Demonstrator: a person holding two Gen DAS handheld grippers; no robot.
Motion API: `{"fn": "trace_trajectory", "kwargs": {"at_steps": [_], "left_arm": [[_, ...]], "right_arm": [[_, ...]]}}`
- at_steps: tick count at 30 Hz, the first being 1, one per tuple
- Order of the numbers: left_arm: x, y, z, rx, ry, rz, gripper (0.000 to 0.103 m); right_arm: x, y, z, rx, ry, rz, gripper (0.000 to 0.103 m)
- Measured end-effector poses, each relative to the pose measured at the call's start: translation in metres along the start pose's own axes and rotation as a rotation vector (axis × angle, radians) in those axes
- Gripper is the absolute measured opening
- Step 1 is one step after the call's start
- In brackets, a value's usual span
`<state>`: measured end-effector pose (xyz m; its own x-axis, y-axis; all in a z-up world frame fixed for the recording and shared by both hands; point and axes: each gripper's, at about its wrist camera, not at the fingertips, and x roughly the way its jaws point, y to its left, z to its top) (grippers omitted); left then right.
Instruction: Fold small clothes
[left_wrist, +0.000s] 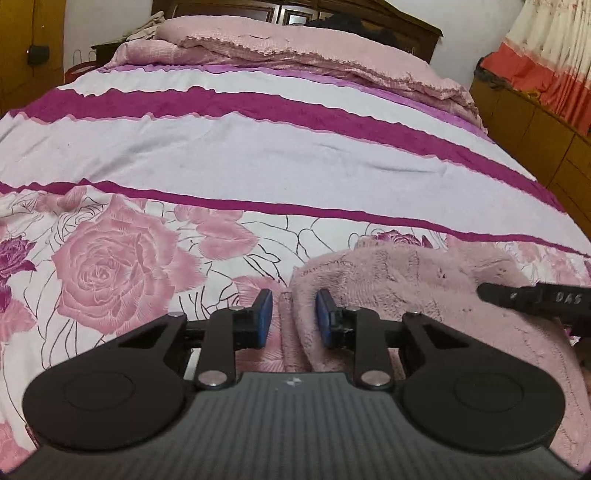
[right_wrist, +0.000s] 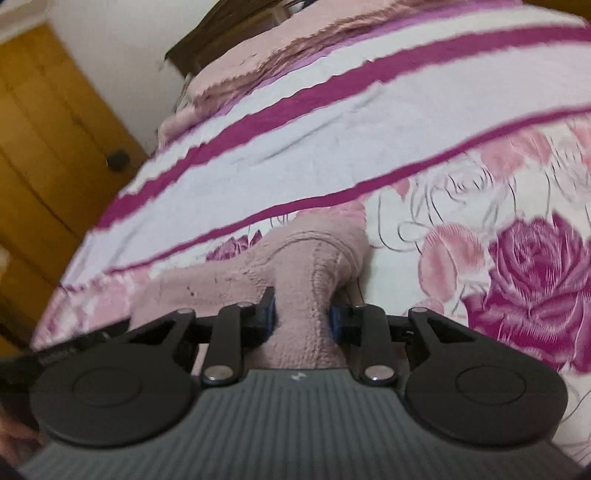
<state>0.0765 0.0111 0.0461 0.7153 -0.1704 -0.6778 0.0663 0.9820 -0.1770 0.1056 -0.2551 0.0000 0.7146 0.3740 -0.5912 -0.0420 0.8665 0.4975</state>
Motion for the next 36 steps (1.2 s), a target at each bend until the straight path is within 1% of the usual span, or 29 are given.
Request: {"fn": "trace_trajectory", "kwargs": {"at_steps": [2, 4, 5, 6, 7, 9, 12, 14, 16, 18, 19, 23, 26, 30, 34, 36], "left_arm": [[-0.001, 0.001, 0.002, -0.009, 0.003, -0.002, 0.031], [-0.007, 0.002, 0.002, -0.023, 0.005, -0.014, 0.031], [-0.013, 0.003, 0.003, -0.035, 0.009, -0.021, 0.031], [-0.018, 0.004, 0.004, -0.047, 0.012, -0.028, 0.032], [-0.023, 0.005, 0.004, -0.059, 0.015, -0.036, 0.032], [-0.036, 0.006, 0.005, -0.079, 0.017, -0.046, 0.035], [-0.057, 0.003, 0.003, -0.067, 0.016, -0.035, 0.044], [-0.073, -0.002, -0.002, -0.046, 0.010, -0.026, 0.053], [-0.090, -0.007, -0.008, -0.027, 0.007, -0.016, 0.060], [-0.105, -0.010, -0.016, -0.015, 0.004, -0.008, 0.064], [-0.113, -0.013, -0.021, -0.008, 0.004, -0.003, 0.067], [-0.136, -0.024, -0.039, 0.022, 0.005, 0.009, 0.071], [-0.151, -0.036, -0.055, 0.056, 0.003, 0.011, 0.076], [-0.161, -0.050, -0.075, 0.102, 0.013, 0.019, 0.080], [-0.165, -0.055, -0.089, 0.094, 0.028, 0.032, 0.082], [-0.167, -0.055, -0.097, 0.077, 0.030, 0.052, 0.083]], "right_arm": [[-0.004, 0.005, 0.000, -0.014, -0.014, -0.022, 0.033], [-0.011, 0.011, 0.001, -0.027, -0.035, -0.055, 0.042], [-0.018, 0.014, 0.001, -0.034, -0.050, -0.076, 0.044], [-0.025, 0.017, 0.000, -0.041, -0.063, -0.088, 0.050], [-0.032, 0.019, 0.000, -0.047, -0.078, -0.092, 0.052], [-0.048, 0.021, -0.002, -0.049, -0.103, -0.085, 0.053], [-0.070, 0.027, -0.009, -0.047, -0.124, -0.079, 0.053], [-0.083, 0.033, -0.016, -0.060, -0.130, -0.074, 0.055], [-0.096, 0.038, -0.024, -0.076, -0.138, -0.070, 0.063], [-0.108, 0.045, -0.034, -0.092, -0.148, -0.065, 0.067], [-0.114, 0.049, -0.038, -0.100, -0.150, -0.061, 0.067], [-0.136, 0.063, -0.058, -0.134, -0.154, -0.060, 0.068], [-0.148, 0.071, -0.071, -0.163, -0.155, -0.073, 0.069], [-0.160, 0.080, -0.090, -0.217, -0.148, -0.104, 0.069], [-0.167, 0.082, -0.108, -0.234, -0.131, -0.121, 0.069], [-0.168, 0.081, -0.116, -0.239, -0.114, -0.127, 0.069]]}}
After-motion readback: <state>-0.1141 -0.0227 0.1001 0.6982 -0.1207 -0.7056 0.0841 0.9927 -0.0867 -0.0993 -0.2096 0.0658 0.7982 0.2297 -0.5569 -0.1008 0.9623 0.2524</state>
